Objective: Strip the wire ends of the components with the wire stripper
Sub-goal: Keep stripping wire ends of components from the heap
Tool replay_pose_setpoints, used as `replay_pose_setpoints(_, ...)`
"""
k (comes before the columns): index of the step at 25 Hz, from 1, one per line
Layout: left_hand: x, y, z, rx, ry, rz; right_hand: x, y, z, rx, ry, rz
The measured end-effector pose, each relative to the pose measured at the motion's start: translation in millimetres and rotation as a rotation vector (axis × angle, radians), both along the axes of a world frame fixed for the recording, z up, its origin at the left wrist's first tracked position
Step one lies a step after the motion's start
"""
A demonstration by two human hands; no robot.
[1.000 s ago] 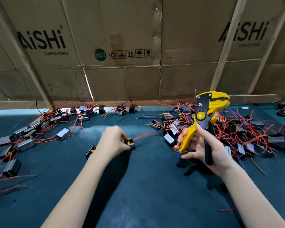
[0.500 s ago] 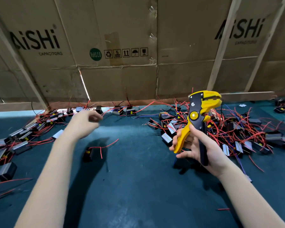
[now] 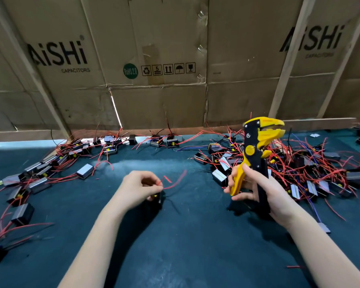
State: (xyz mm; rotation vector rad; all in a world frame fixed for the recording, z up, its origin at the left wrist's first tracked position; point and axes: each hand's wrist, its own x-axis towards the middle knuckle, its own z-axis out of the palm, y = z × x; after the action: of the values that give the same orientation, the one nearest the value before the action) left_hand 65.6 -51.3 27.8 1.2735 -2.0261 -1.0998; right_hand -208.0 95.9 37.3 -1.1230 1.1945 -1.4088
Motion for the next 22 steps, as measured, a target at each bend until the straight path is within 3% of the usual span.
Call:
replay_pose_setpoints(3, -14, 8, -5, 0.163, 0.198, -0.031, 6, -1, -4, 0.029, 0.215, -0.133)
replay_pose_setpoints(7, -18, 11, -10, 0.247, 0.323, -0.026, 12, 1, -12, 0.035, 0.894, -0.283)
replay_pose_setpoints(9, -18, 12, -7, 0.289, 0.387, -0.047, 16, 1, -13, 0.042, 1.097, -0.300)
replay_pose_setpoints(12, -9, 8, 0, 0.112, 0.372, -0.081, 16, 0, -13, 0.040, 1.135, -0.337)
replay_pose_setpoints(16, 4, 12, 8, -0.007, 0.142, -0.453, 11, 0, -13, 0.010, 1.085, -0.397)
replay_pose_setpoints(18, -3, 16, 5, -0.109, 0.039, -0.460, 11, -2, -15, 0.000, 1.048, -0.415)
replay_pose_setpoints(22, -14, 19, -1, -0.144, 0.046, -0.384, 10, -4, -16, -0.016, 0.929, -0.448)
